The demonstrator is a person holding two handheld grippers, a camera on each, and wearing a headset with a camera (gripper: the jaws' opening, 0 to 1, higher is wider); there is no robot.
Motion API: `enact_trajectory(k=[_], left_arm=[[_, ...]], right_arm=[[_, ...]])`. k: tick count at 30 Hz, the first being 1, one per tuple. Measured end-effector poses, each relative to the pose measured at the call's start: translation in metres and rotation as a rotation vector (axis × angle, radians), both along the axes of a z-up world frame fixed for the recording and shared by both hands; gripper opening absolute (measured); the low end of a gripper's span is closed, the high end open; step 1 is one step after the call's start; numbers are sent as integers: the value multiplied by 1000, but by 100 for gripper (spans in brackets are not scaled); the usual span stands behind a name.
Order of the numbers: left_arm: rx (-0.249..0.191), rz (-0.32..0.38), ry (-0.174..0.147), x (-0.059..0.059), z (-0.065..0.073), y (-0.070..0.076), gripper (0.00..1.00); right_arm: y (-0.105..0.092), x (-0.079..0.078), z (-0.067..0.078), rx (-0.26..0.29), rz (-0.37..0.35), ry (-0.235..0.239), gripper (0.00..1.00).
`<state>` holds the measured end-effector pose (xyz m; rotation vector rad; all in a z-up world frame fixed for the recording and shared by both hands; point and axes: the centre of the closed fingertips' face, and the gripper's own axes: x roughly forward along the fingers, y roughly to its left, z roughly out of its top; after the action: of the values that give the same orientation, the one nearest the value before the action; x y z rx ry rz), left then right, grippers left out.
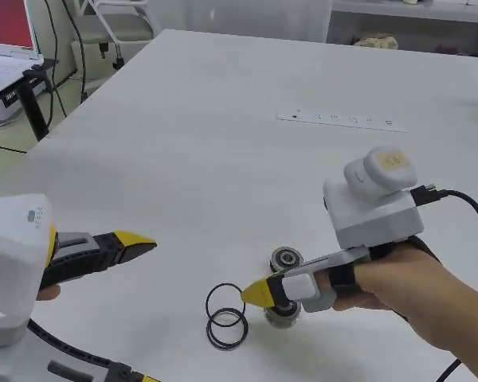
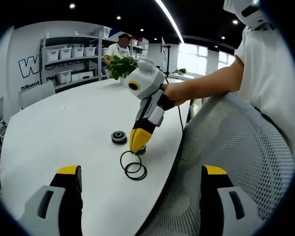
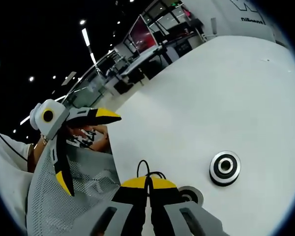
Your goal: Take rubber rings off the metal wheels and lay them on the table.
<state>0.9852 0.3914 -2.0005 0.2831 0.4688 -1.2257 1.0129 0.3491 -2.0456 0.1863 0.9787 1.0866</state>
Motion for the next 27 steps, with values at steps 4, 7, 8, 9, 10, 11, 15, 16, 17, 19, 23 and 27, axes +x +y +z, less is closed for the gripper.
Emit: enact_trajectory(k=[4, 7, 8, 9, 10, 11, 15, 16, 17, 19, 23, 27], left_arm=[[5, 8, 10, 0, -3, 1, 99], [11, 9, 12, -1, -4, 1, 99], [14, 10, 14, -1, -5, 2, 99], [13, 11, 17, -1, -6, 2, 99], [12, 13, 20, -1, -6, 2, 99], [8, 15, 23, -1, -6, 1, 99], [-2, 20, 18, -1, -4, 1, 99], [-3, 22, 20, -1, -4, 1, 99], [-6, 24, 22, -1, -5, 1, 99], [-8, 26, 30, -1, -5, 2, 99], [-5, 22, 30, -2, -6, 1, 99], [-1, 22, 32, -2, -7, 2, 99]], right_arm=[[1, -3, -5, -12, 17, 6, 0], [1, -4, -9, -20, 24, 10, 0], [1, -4, -11, -24, 26, 14, 0], [0, -5, -13, -31, 29, 16, 0], [0, -5, -13, -34, 31, 18, 0], [0, -5, -15, -39, 32, 19, 0], [-1, -5, -17, -50, 29, 27, 0], [-1, -5, -18, -55, 28, 30, 0], [-2, -6, -19, -58, 29, 31, 0], [-2, -6, -21, -65, 29, 31, 0], [-3, -5, -20, -65, 23, 32, 0], [-5, -4, -20, -66, 16, 36, 0]])
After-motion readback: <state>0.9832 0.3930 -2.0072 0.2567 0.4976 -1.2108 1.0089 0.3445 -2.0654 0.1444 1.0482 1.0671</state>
